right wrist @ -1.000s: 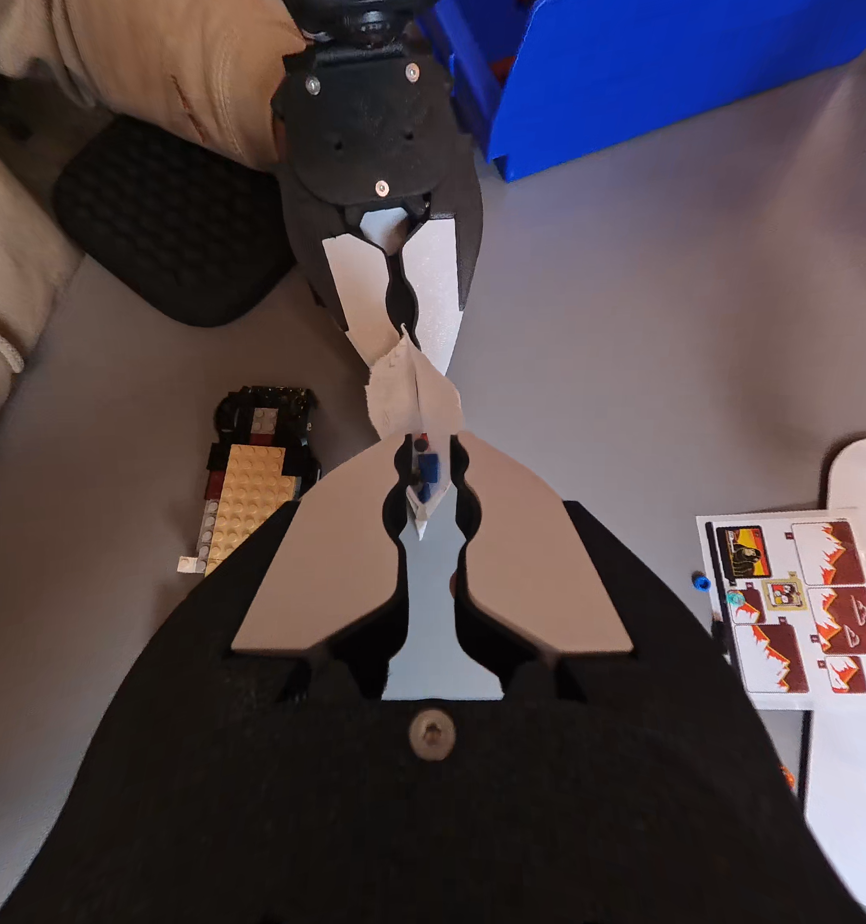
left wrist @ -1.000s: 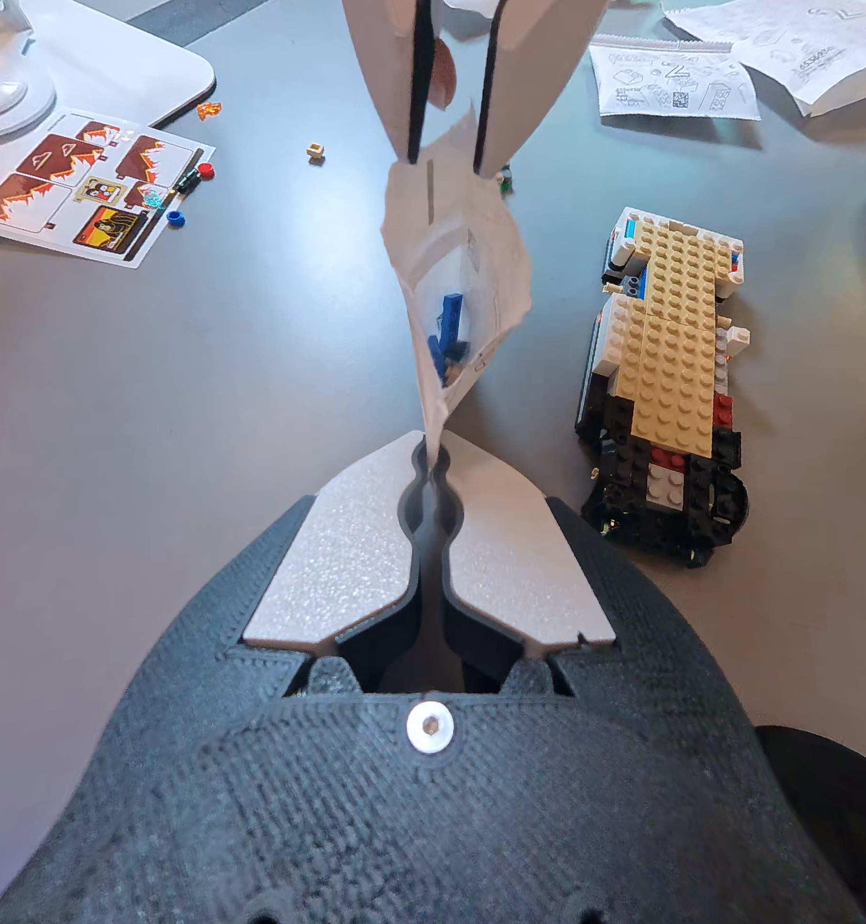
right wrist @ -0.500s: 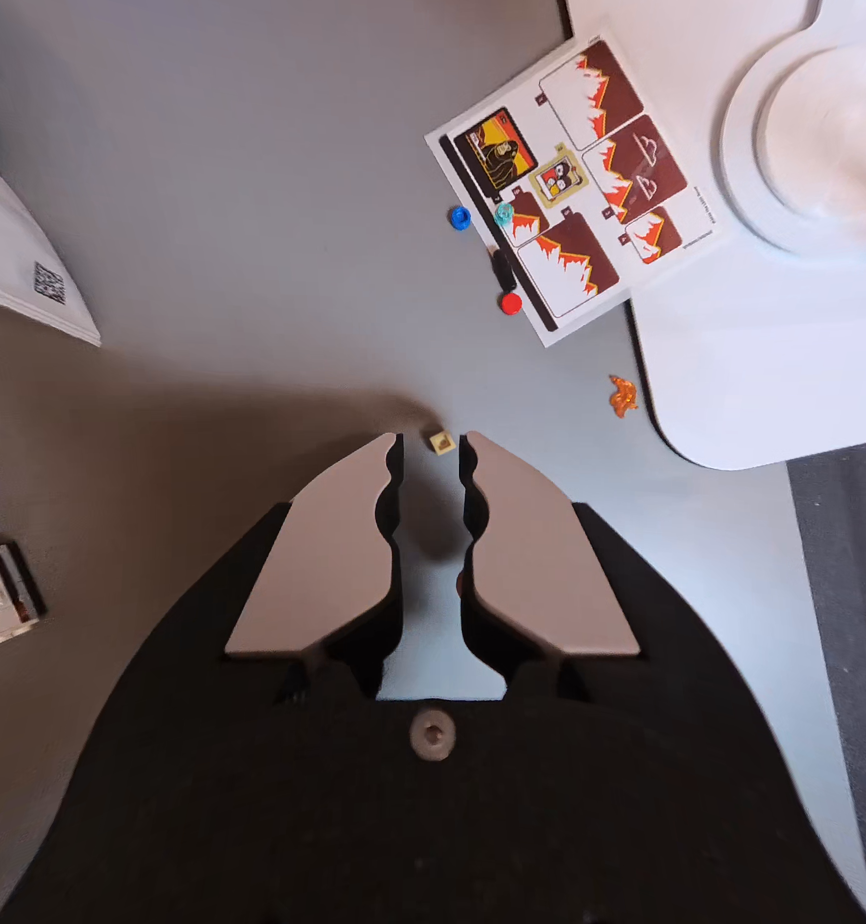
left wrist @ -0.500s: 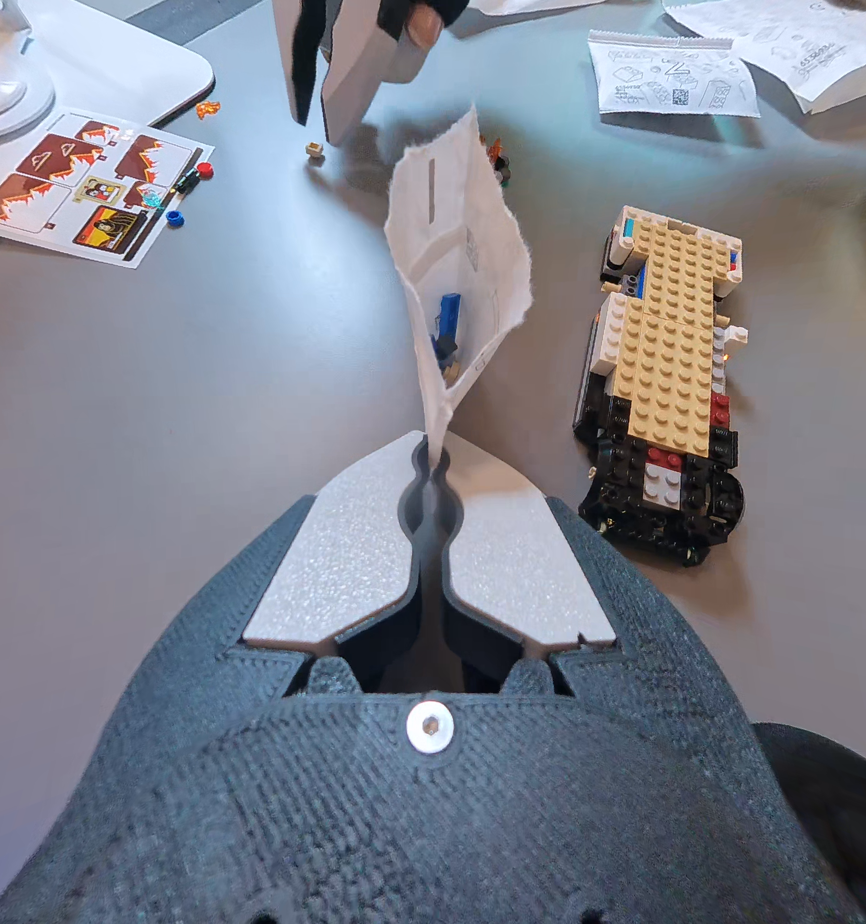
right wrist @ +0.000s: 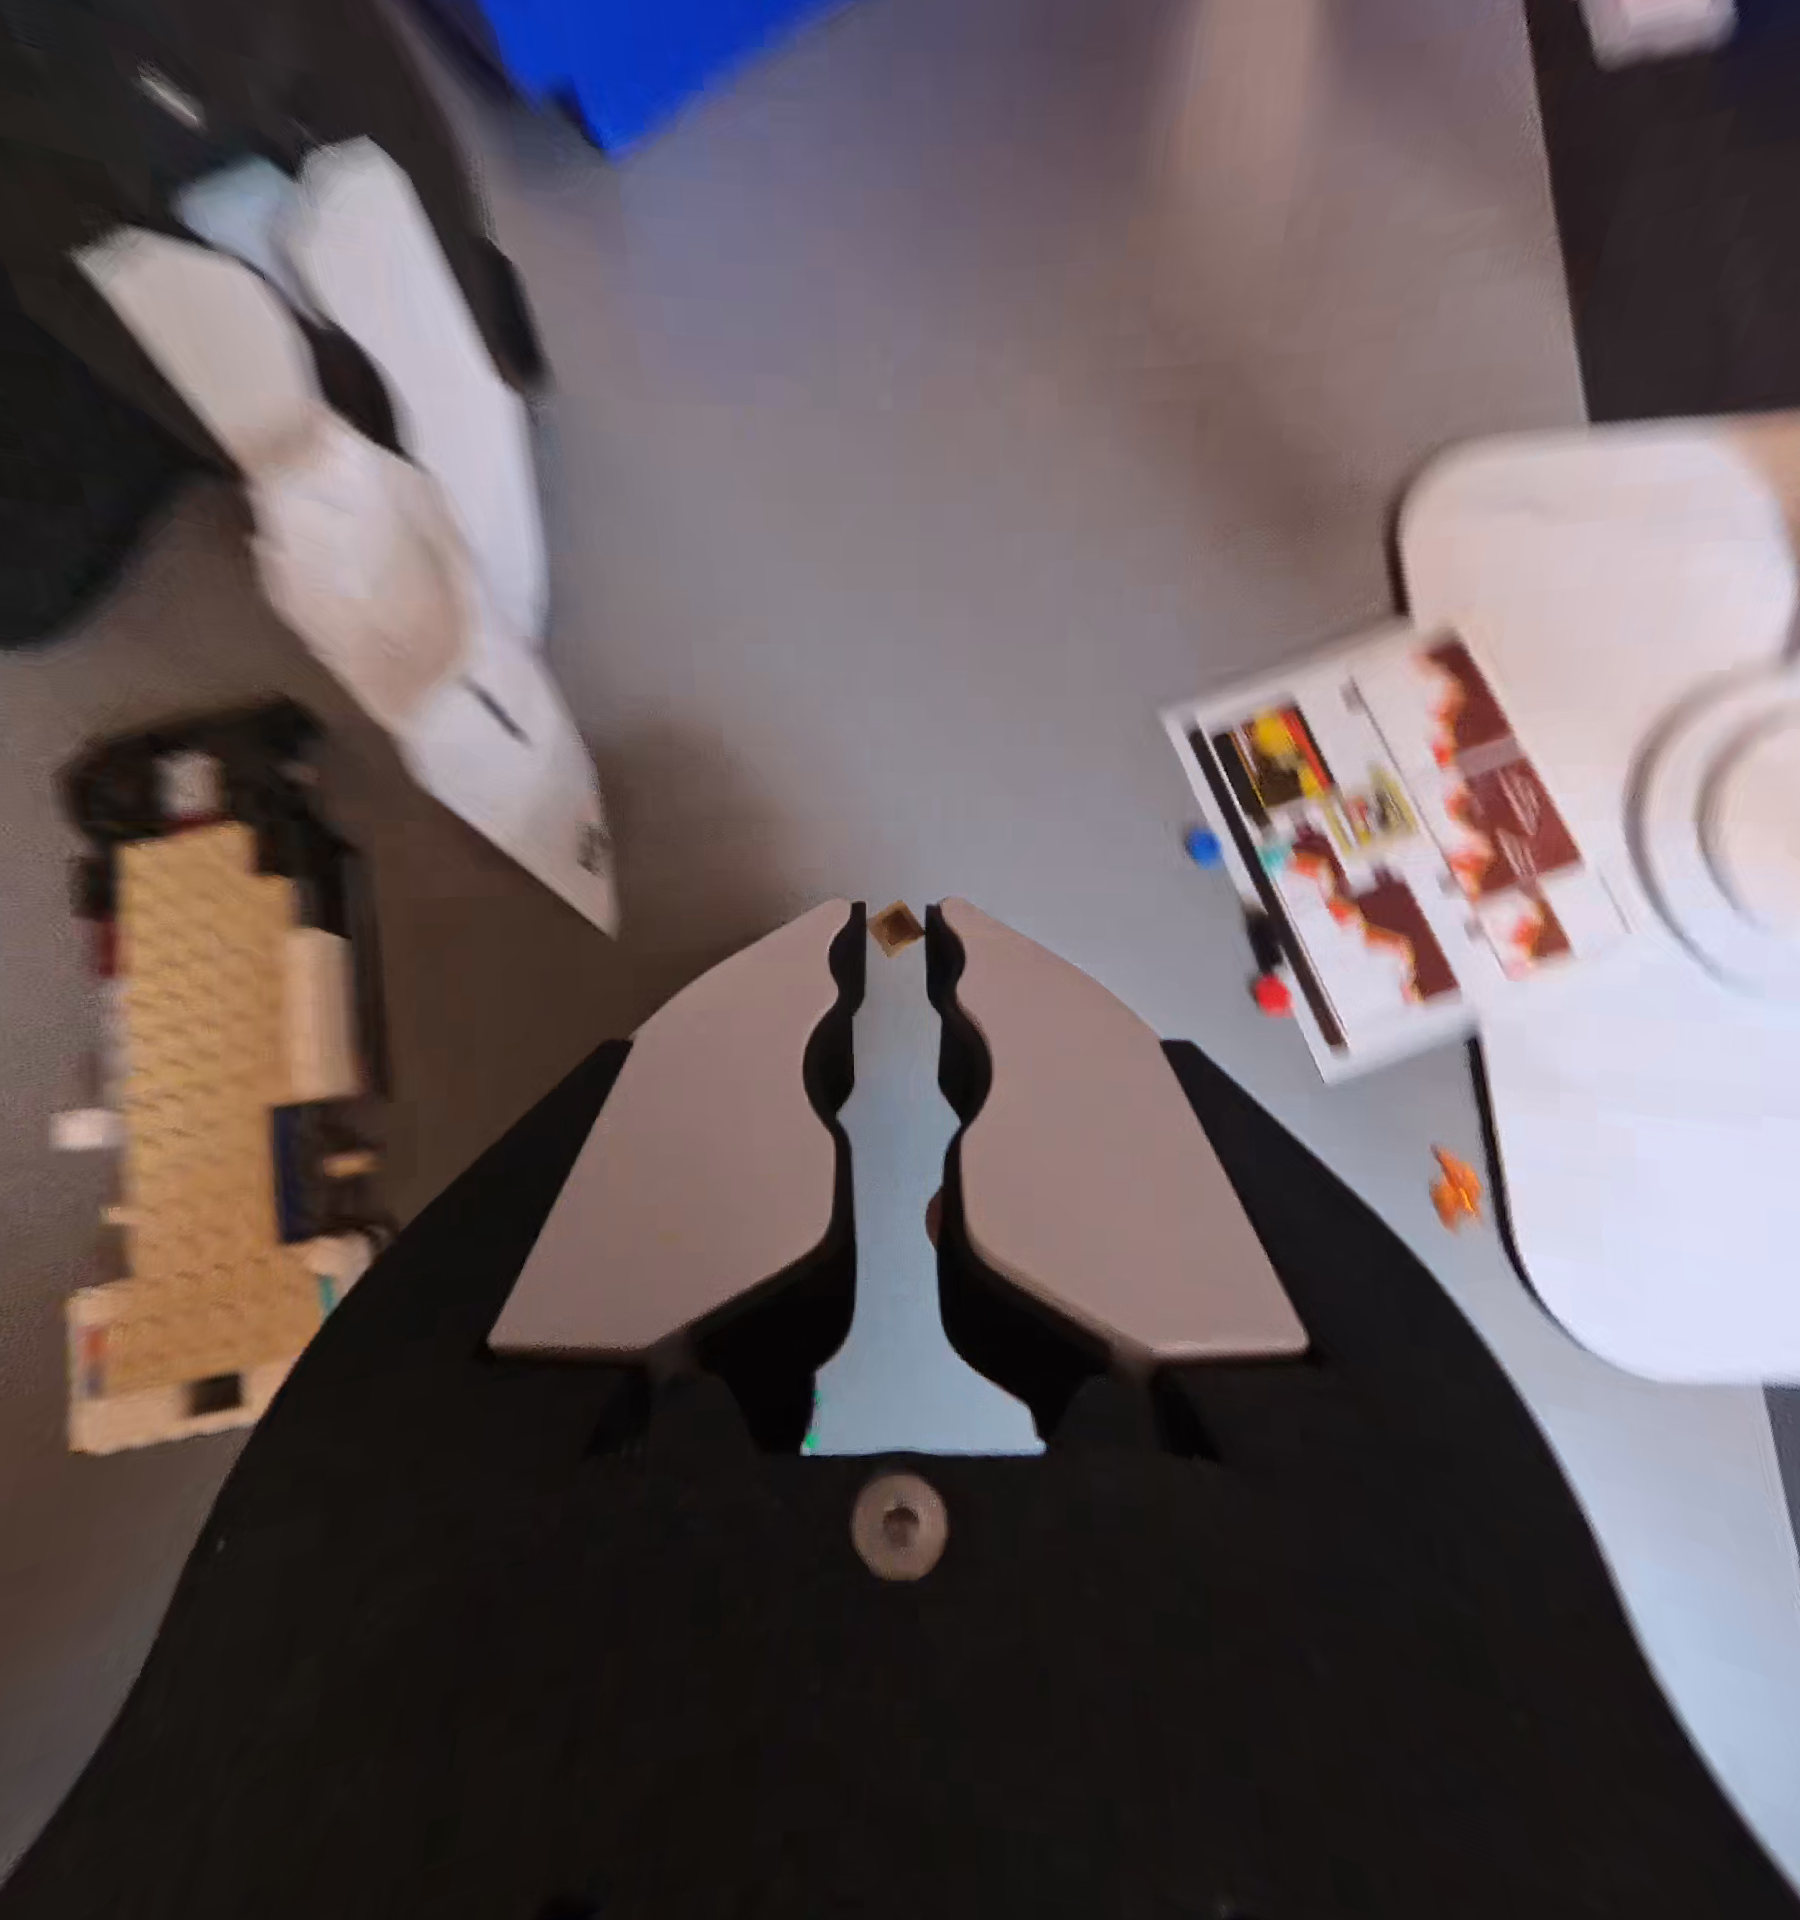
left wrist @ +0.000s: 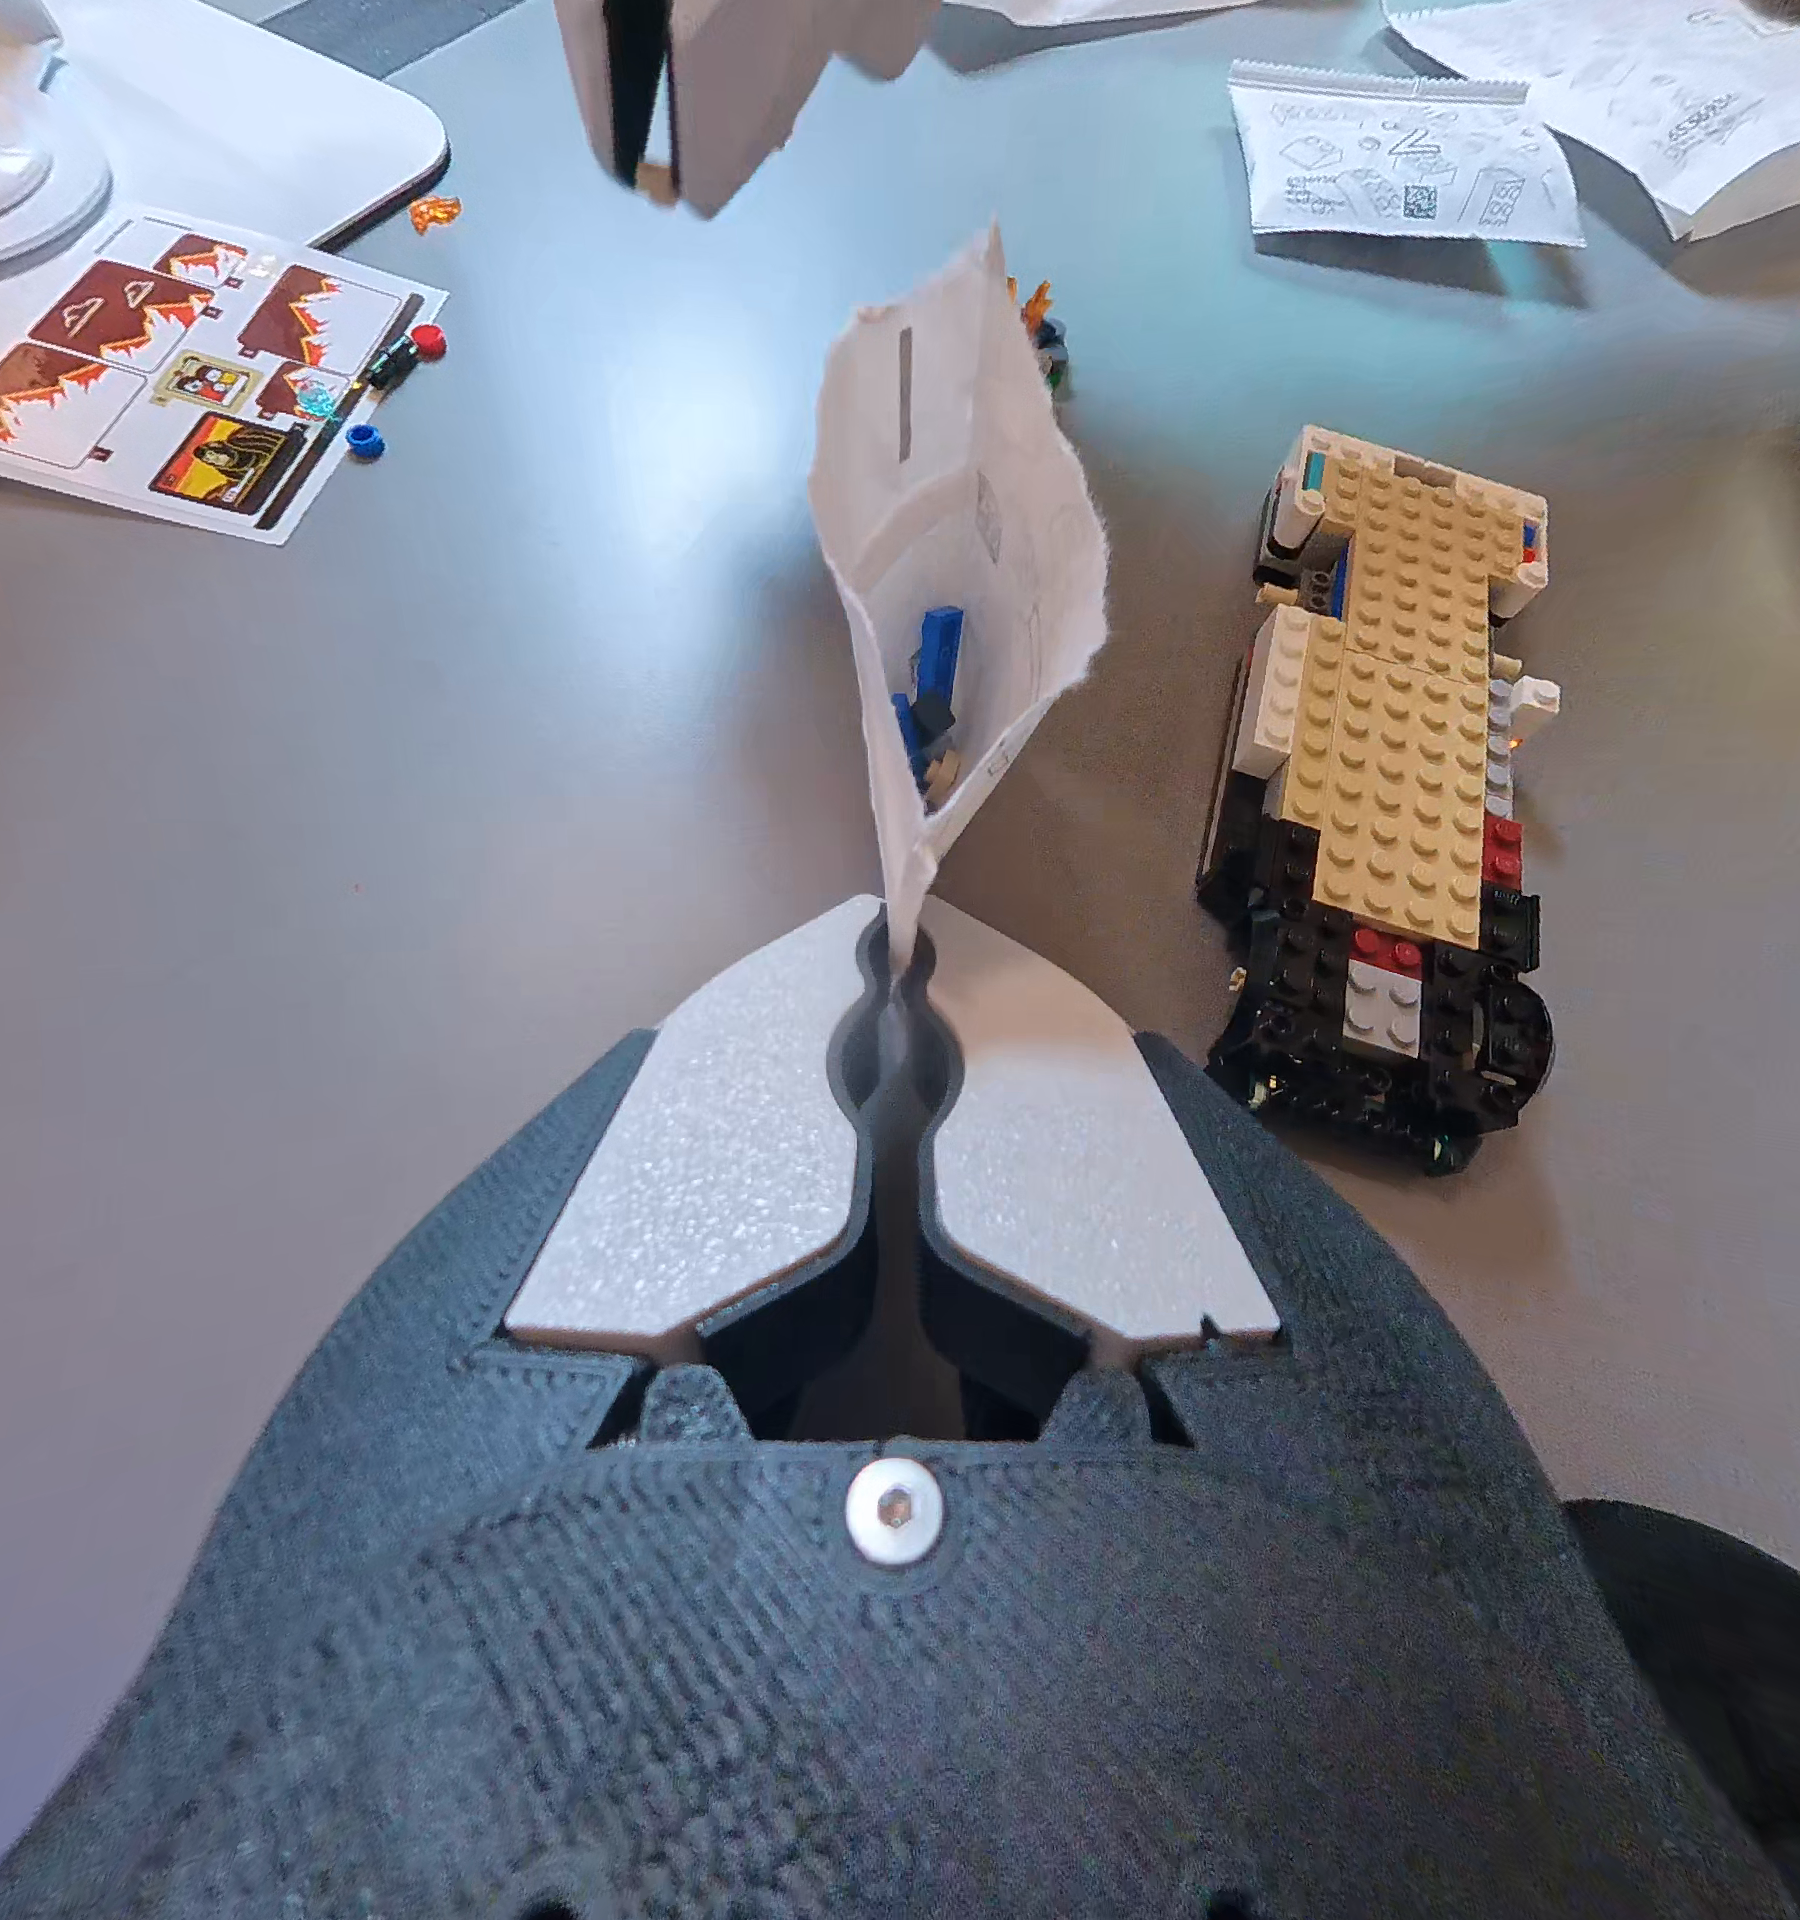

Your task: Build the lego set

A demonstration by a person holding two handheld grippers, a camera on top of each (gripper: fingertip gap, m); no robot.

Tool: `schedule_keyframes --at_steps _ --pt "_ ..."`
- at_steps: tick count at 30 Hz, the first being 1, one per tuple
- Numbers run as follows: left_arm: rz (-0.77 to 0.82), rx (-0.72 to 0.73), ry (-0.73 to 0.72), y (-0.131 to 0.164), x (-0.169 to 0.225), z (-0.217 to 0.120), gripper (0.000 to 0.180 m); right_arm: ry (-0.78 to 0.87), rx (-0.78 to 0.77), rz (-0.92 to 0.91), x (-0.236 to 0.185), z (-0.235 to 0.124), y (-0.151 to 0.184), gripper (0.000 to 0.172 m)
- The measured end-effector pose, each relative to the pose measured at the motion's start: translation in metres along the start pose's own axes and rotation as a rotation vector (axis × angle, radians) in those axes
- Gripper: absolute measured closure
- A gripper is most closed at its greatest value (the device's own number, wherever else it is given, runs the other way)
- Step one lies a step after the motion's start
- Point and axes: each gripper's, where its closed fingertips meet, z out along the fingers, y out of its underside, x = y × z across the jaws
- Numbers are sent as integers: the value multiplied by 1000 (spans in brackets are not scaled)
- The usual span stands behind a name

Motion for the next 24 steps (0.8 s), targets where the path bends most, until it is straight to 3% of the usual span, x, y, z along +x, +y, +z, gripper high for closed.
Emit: schedule_keyframes --at_steps 4,10,14,19,24 --pt "-4 1 2 0 0 0 180 -148 94 -133 -61 6 -49 161" --pt "1 -4 0 0 0 0 180 -147 44 -192 -71 21 -51 152" --pt "1 -6 0 0 0 -1 180 -12 65 -132 -25 4 -47 151" --pt "3 -8 2 1 1 0 180 195 -69 49 68 3 14 152" --pt "2 -7 2 1 1 -1 180 211 -135 129 96 22 49 151"
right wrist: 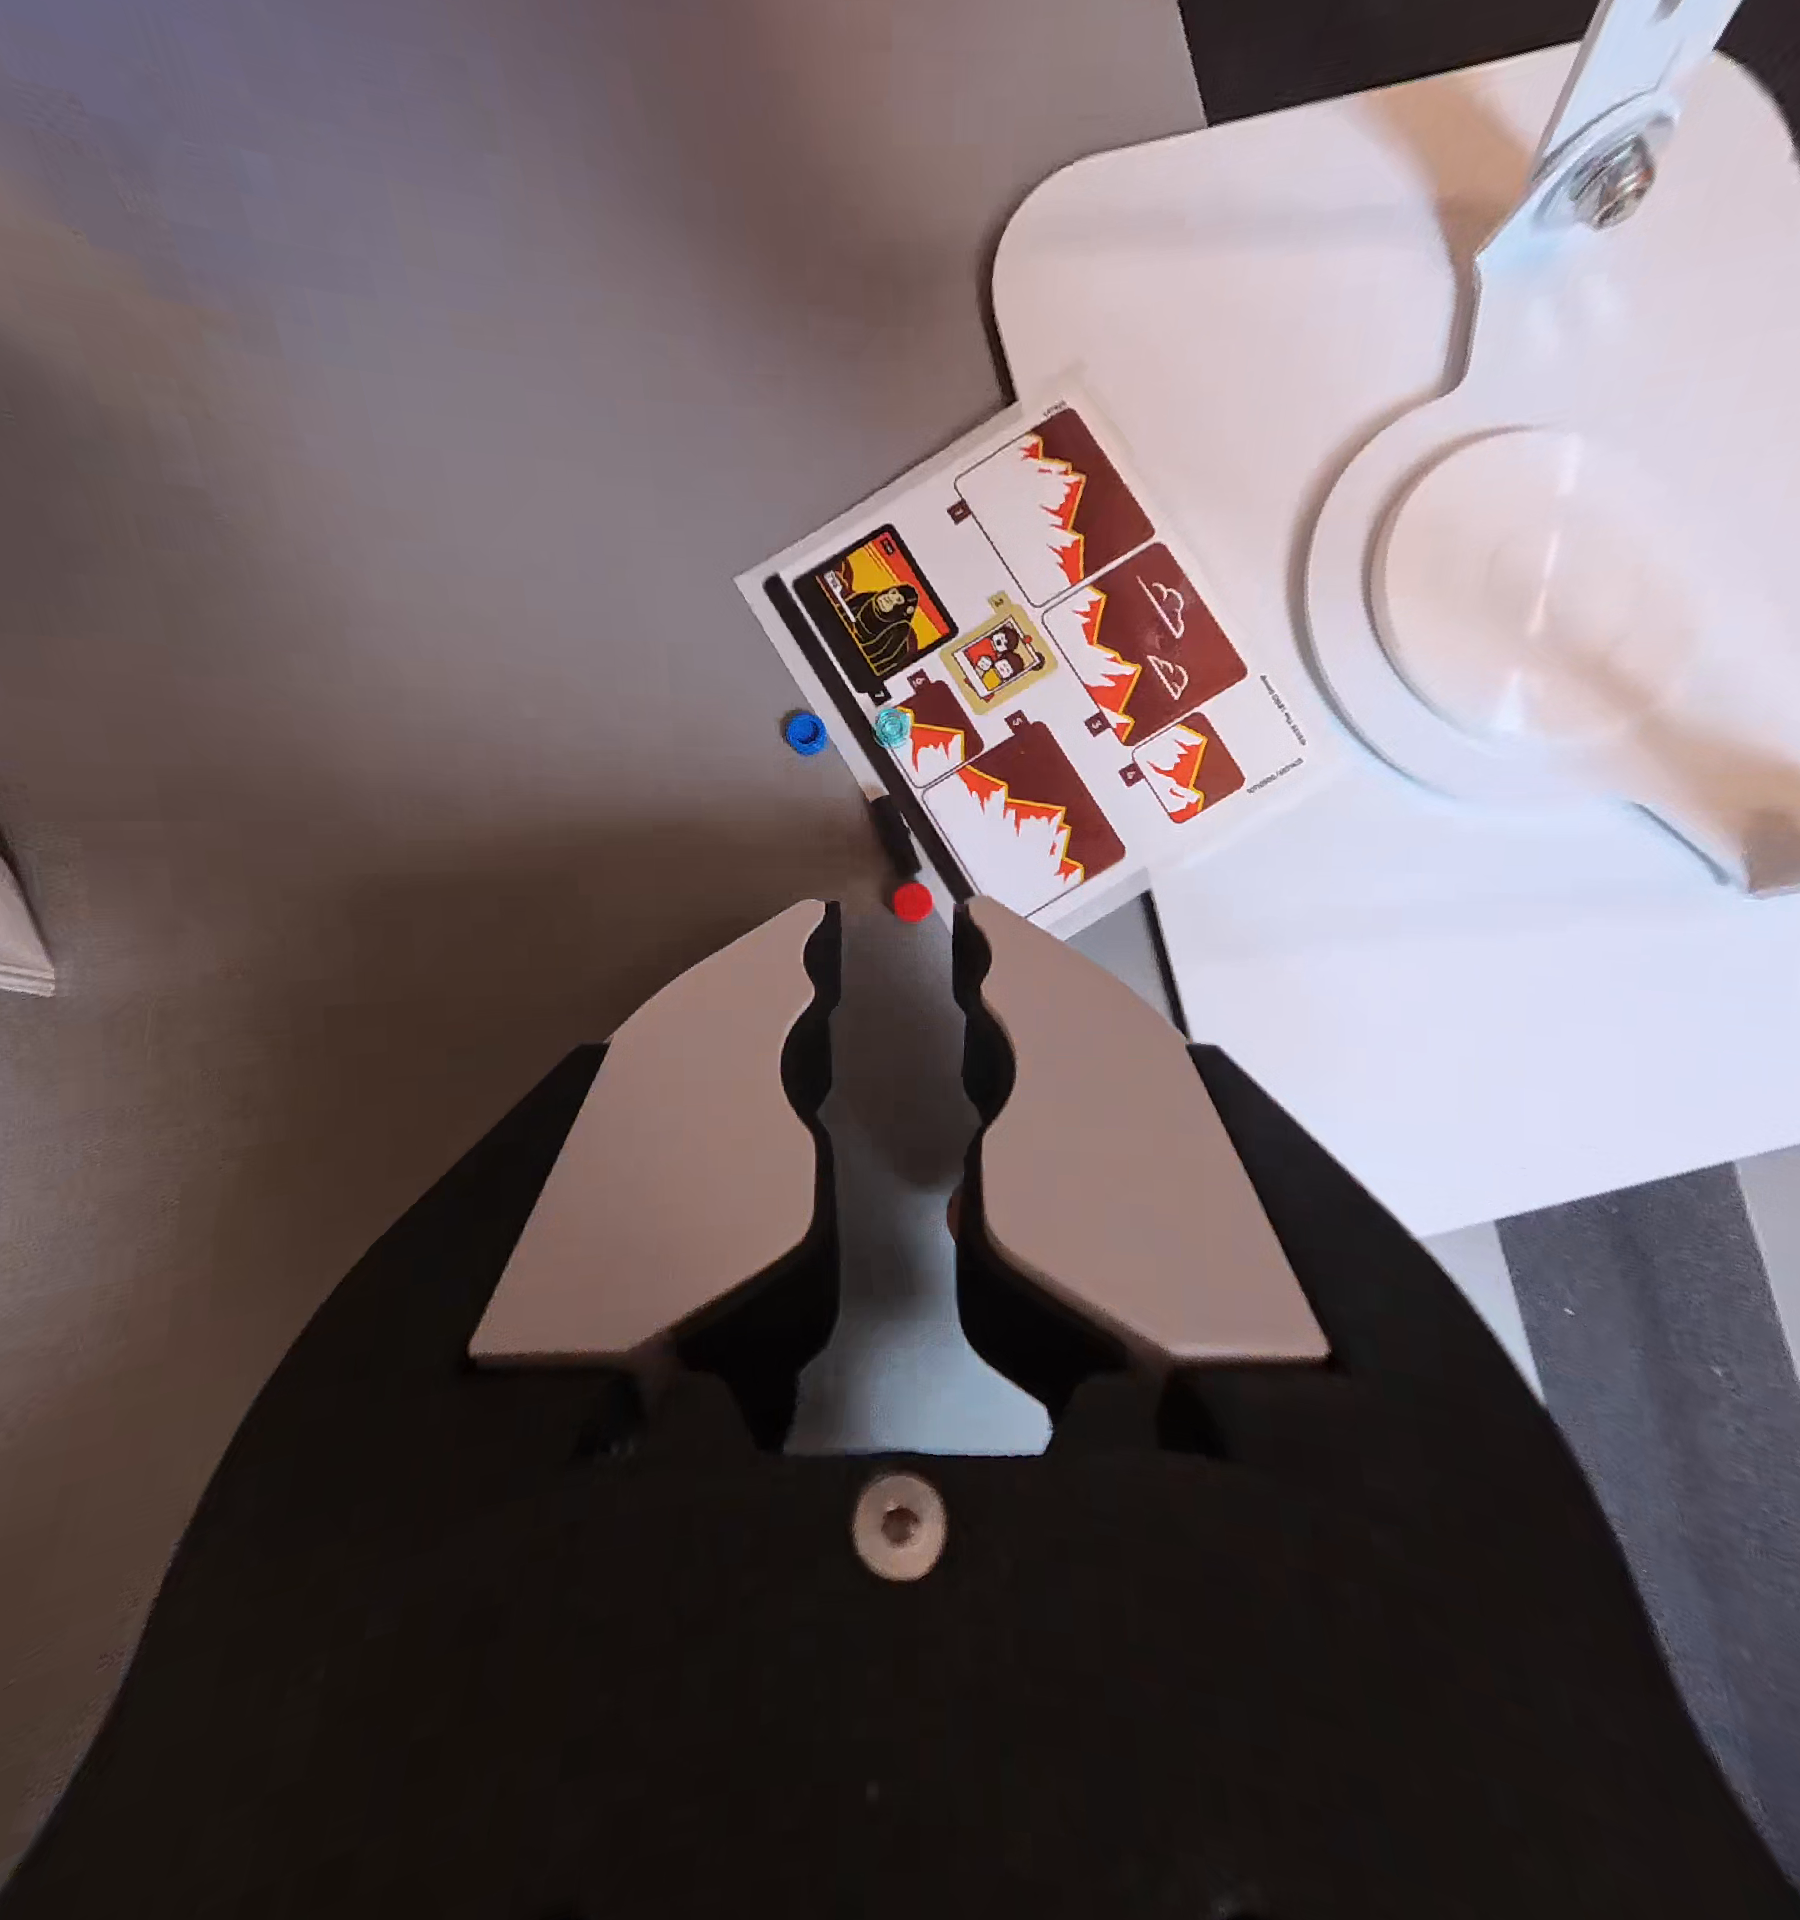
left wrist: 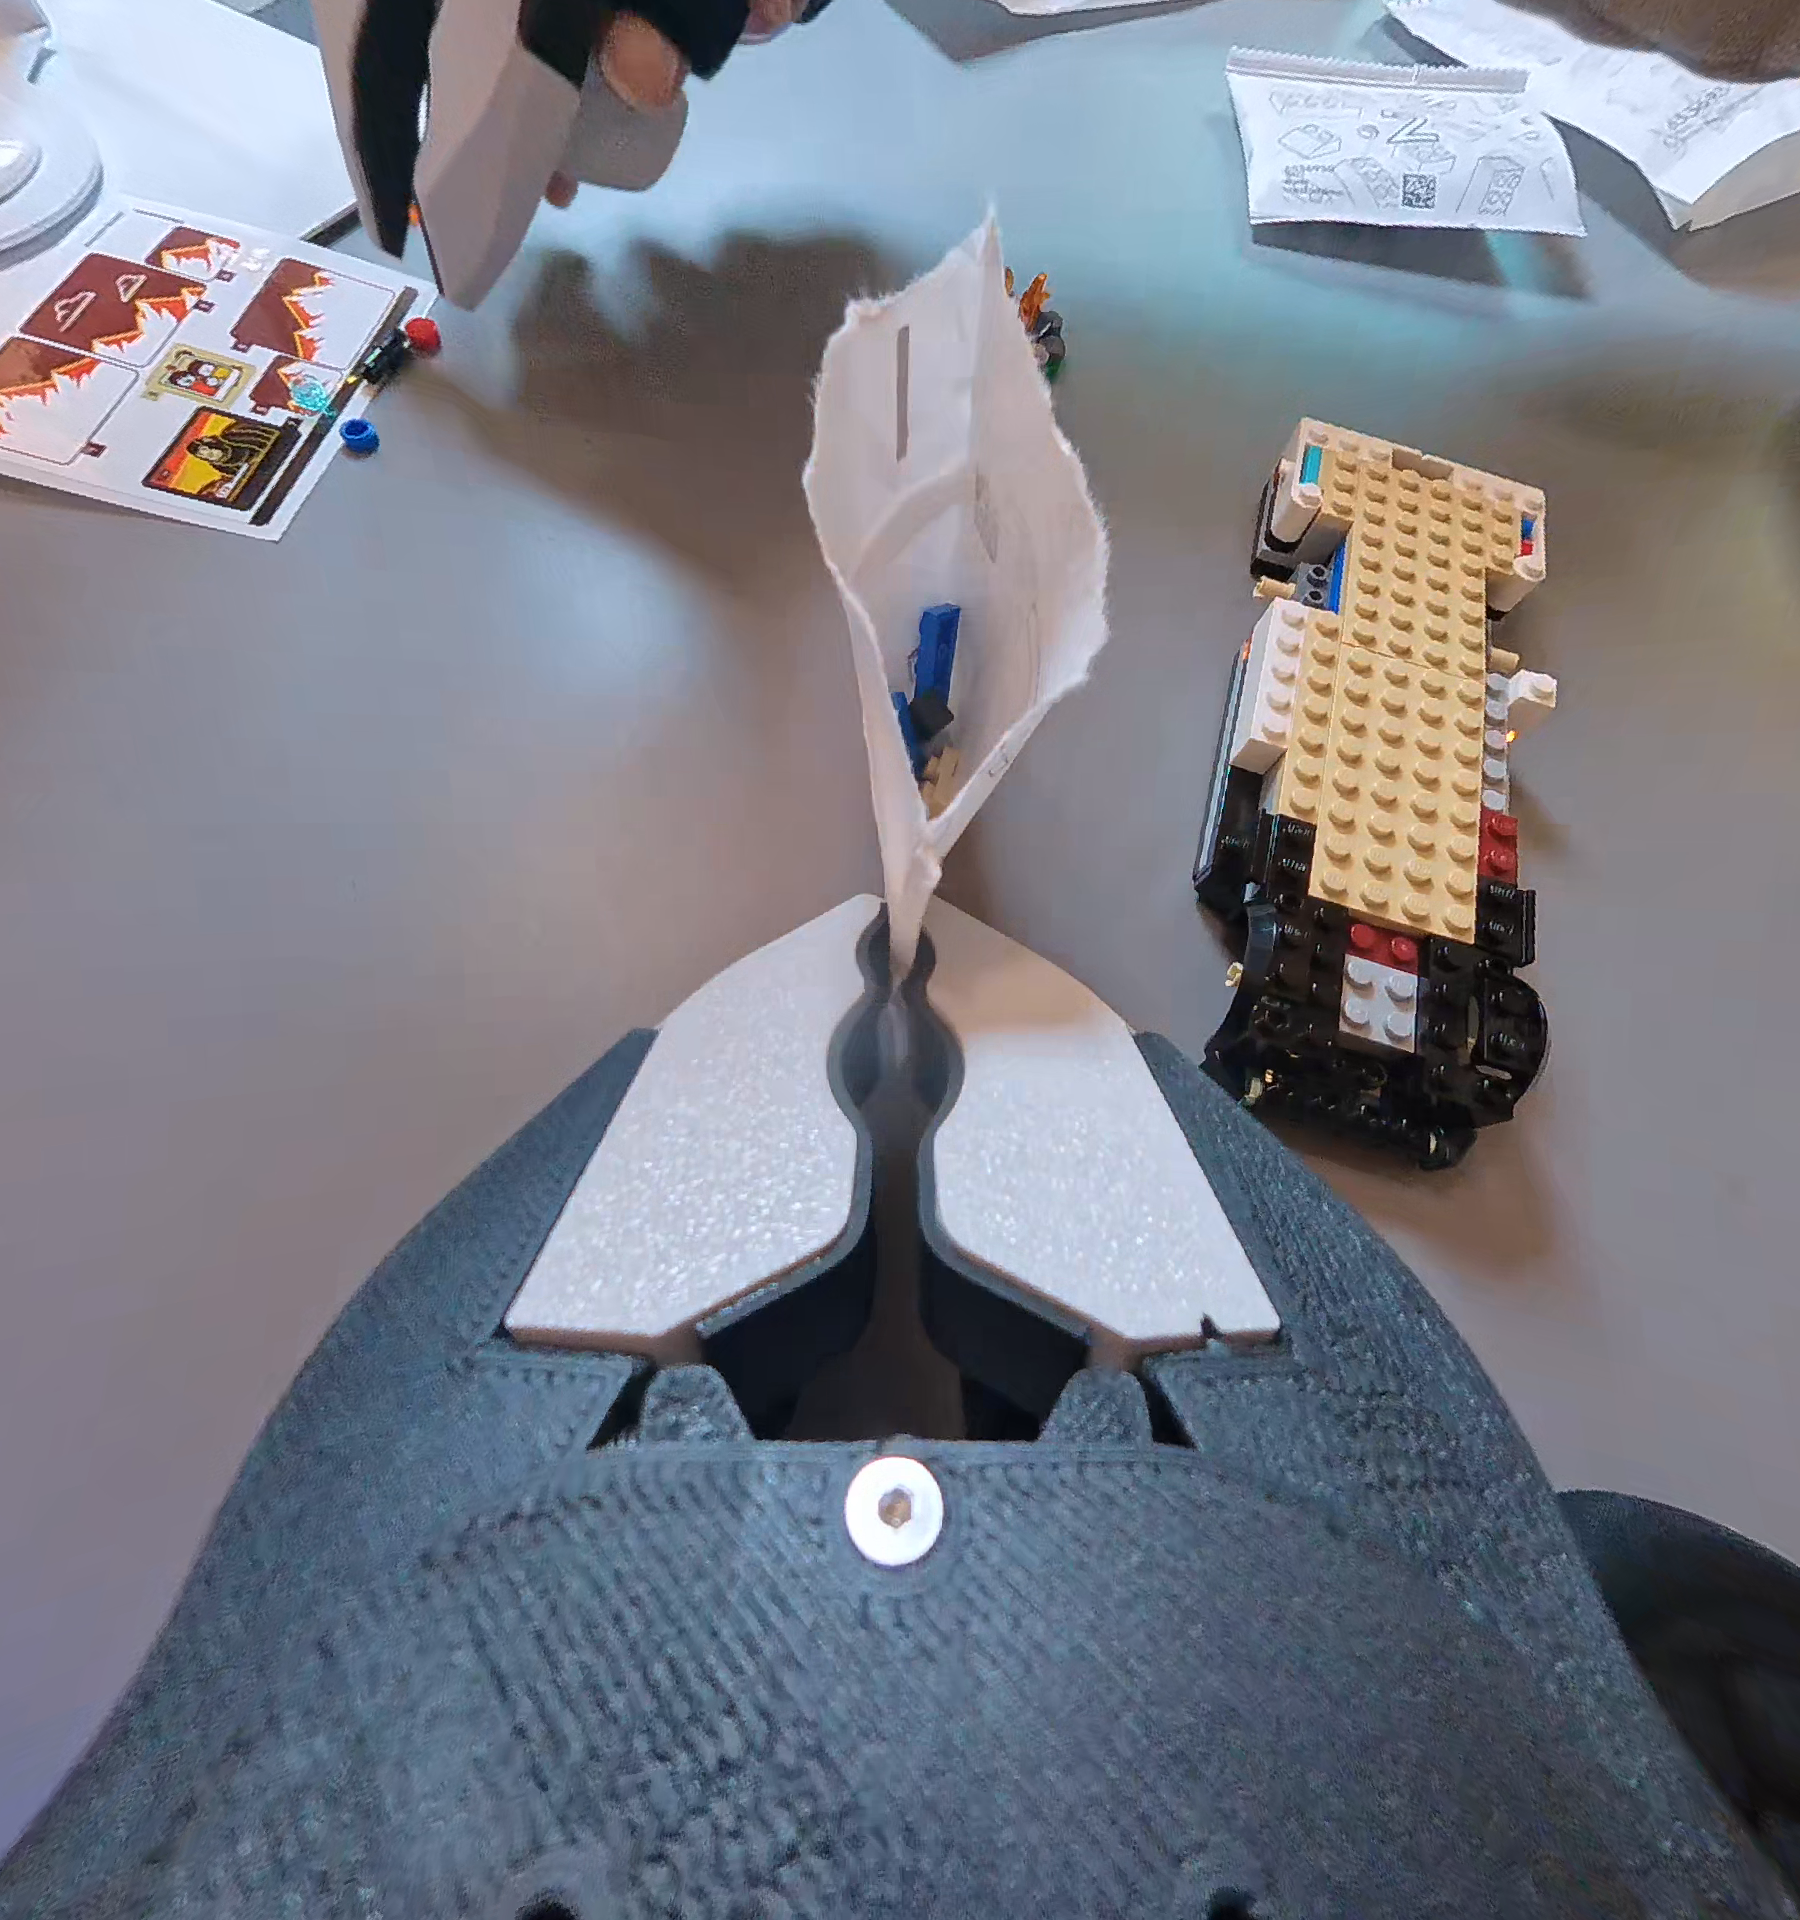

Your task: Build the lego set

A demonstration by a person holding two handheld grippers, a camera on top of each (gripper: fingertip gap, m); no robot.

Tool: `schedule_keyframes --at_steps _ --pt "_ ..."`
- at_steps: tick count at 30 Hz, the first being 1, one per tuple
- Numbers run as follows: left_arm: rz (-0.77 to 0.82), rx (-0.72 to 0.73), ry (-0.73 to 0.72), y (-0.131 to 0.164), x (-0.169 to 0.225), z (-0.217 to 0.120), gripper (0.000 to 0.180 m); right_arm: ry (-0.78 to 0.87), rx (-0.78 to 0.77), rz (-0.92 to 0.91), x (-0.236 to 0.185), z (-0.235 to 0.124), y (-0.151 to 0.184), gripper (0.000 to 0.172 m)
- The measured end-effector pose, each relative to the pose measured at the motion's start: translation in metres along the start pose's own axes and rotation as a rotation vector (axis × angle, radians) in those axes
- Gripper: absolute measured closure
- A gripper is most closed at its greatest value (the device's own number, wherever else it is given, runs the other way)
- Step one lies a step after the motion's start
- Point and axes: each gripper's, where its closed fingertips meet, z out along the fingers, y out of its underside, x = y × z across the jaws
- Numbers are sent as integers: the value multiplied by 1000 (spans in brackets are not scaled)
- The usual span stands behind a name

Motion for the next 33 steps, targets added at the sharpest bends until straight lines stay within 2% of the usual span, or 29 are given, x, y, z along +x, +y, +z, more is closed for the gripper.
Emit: schedule_keyframes --at_steps 3,10,14,17,21,25,29,33 --pt "-6 3 5 0 0 0 180 -4 -22 -14 1 9 3 151" --pt "-7 4 7 0 0 0 180 -30 -82 -23 0 12 3 164" --pt "-8 3 6 0 0 0 180 -34 -103 -49 -3 10 3 164" --pt "-10 3 4 0 -1 0 180 -121 10 -91 -34 -6 -21 164" --pt "-14 5 6 0 -1 0 180 -324 178 -202 -112 -46 -69 164" --pt "-9 3 3 0 -1 0 180 -426 167 -336 -171 -55 -78 164" --pt "-9 1 3 0 -1 0 180 -429 111 -373 -183 -45 -71 157" --pt "-6 -2 1 0 -1 0 180 -420 142 -340 -173 -51 -77 154"
